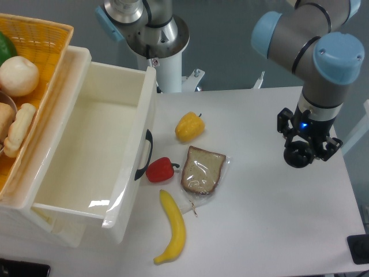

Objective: Place the mangosteen in the upper white drawer
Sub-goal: 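Move the gripper holding the dark mangosteen toward the open white drawer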

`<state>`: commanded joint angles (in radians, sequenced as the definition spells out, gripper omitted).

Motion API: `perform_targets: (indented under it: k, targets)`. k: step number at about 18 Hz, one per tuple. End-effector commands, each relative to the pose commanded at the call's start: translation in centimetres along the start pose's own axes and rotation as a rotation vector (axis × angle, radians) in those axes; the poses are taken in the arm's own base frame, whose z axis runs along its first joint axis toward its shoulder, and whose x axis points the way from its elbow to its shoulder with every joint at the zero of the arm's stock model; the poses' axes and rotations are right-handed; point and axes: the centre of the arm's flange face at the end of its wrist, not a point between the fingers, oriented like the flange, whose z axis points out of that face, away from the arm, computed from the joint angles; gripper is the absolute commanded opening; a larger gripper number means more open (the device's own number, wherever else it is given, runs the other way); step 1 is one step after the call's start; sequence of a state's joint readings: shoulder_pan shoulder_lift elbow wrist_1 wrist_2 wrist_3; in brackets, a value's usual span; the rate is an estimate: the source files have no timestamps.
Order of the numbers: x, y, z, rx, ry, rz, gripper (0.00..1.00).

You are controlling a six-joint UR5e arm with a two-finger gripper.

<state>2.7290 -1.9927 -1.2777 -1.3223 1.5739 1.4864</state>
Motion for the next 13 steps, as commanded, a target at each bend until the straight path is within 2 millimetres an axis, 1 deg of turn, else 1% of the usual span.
perform_targets:
  k: [2, 5, 7, 8, 9, 10, 11, 13]
  targets:
    - [0.4, -0.2, -0.6, 0.005, -0.006, 0.002, 0.23]
    - [0.6, -0.7, -0.9, 0.007, -0.009, 0.003, 0.25]
    - [1.1, -1.9, -0.9, 0.013, -0.006, 0.009, 0.24]
    - [1.4, -2.6, -0.9, 0.029, 0.000, -0.008, 0.21]
    - [2.0, -3.1, -0.9, 0.043, 0.010, -0.017, 0.19]
    - [2.9, -3.3, -1.6, 0.055, 0.008, -0.020, 0.16]
    - [3.7, -3.5, -2.9, 0.082, -0.004, -0.020, 0.15]
    - [5.0, -4.2, -3.1, 0.125, 0.012, -0.017, 0.15]
